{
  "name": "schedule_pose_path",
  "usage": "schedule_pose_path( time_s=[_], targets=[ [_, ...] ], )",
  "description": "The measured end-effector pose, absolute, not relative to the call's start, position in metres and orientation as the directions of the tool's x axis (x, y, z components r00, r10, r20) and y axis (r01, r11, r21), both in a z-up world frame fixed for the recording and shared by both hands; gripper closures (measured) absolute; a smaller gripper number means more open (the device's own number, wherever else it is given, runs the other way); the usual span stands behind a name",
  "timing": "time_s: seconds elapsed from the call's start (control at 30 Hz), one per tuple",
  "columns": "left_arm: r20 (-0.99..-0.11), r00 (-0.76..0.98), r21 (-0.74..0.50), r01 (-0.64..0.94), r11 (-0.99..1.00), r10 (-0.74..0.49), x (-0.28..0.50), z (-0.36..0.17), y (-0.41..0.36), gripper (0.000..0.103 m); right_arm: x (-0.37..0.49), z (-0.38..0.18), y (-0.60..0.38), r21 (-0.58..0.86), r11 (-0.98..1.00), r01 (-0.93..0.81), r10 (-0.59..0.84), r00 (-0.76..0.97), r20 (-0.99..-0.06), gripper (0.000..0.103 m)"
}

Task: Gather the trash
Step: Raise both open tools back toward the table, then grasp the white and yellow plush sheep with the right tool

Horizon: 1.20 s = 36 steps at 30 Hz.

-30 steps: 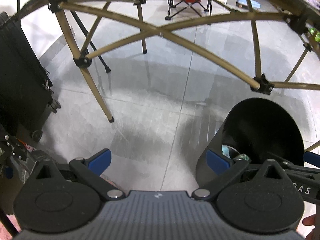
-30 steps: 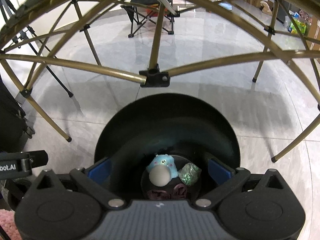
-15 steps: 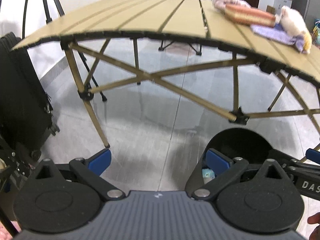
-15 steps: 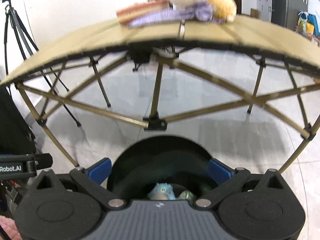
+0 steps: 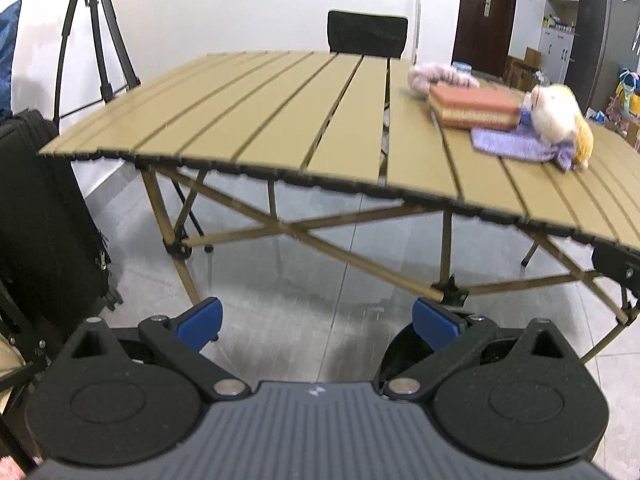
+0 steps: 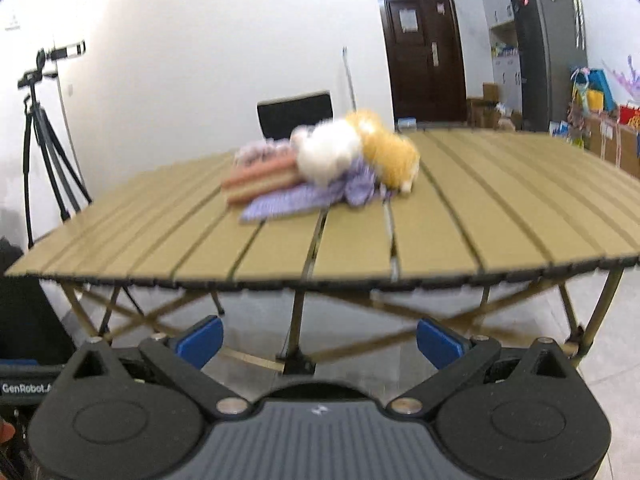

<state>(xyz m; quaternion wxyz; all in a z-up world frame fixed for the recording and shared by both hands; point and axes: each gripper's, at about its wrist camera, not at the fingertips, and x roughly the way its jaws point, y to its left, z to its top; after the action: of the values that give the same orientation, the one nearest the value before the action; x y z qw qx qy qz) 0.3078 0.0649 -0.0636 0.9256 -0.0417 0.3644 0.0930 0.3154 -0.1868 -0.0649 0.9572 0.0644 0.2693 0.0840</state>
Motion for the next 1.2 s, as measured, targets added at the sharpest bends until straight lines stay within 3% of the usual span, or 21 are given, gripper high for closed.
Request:
schedule_pose_path(
  time_s=[0.4, 0.87, 1.2],
  targets=[
    [-0.628, 0.767, -0.033, -0.196, 0.980, 0.132, 0.344, -0.034, 0.047, 0.000, 0.365, -0.026, -0.209, 0.030, 0.995, -0.091, 0.096, 0.911, -0.401, 0.000],
    [-0.602, 0.791, -0.021, -0.155, 0.988, 0.111, 0.408, -0.022, 0.033, 0.000, 0.471, -0.029, -0.222, -0.177, 0.982, -0.072, -0.012, 0.903, -0.430, 0.001],
    [-0.618, 0.782, -0.038, -0.130, 0.991, 0.078, 0.436, -0.021, 0.039, 0.000, 0.524, -0.037, -0.207, -0.249, 0.945, -0.210, 0.062, 0.866, -0.496, 0.005]
  ],
)
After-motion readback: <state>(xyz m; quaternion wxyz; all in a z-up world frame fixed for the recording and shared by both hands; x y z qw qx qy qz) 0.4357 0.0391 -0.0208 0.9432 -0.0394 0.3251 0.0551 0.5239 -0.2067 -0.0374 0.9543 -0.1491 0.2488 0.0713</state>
